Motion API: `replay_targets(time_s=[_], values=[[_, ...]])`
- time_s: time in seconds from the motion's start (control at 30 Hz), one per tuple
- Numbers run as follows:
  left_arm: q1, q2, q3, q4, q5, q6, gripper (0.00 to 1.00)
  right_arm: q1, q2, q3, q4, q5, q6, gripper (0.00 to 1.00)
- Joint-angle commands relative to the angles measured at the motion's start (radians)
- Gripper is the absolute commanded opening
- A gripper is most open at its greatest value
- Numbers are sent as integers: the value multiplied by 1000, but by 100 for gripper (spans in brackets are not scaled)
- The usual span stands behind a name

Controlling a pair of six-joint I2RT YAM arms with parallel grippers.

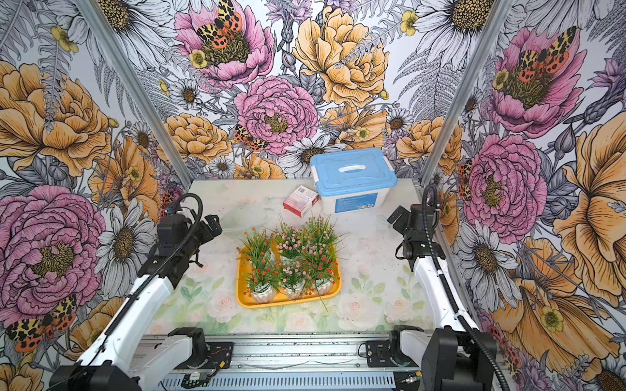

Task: Put the potted gypsophila into the storage box
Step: Reset both arms

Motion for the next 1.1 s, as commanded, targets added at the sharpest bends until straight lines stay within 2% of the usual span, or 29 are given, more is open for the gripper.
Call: replay_targets(time_s=[0.0,0.1,0.27,0.3,0.4,0.47,0.5,0.57,0.63,0.7,0.87,0.93,1.07], values=[[7,27,-148,342,-64,179,99,-27,4,-21,-33,220,-98,100],[8,89,-231,481,-148,176,99,-36,11,-52,-21,230,-144,99],[18,263,-355,872,-228,150,99,-43,42,-148,67,198,-104,99],[22,302,-354,930,-220,168,99,-43,47,-169,96,188,-90,99],[23,400,-285,951,-207,251,99,-41,52,-240,246,159,-83,100],[28,495,-269,1020,-151,262,99,-40,52,-295,372,164,-84,100],[14,541,-266,1063,-116,295,99,-39,50,-326,441,169,-88,100],[-10,607,-265,1138,-120,328,99,-37,57,-383,572,165,-112,99],[4,572,-255,1055,-121,305,99,-27,84,-424,675,158,-151,99],[3,597,-267,1125,-119,308,99,-15,128,-451,756,157,-166,99],[-4,590,-262,1100,-132,311,99,16,271,-420,937,133,-267,99],[-6,594,-263,1110,-134,313,99,44,285,-396,918,129,-307,100],[-6,591,-264,1108,-135,313,99,125,315,-474,1119,172,-398,99]])
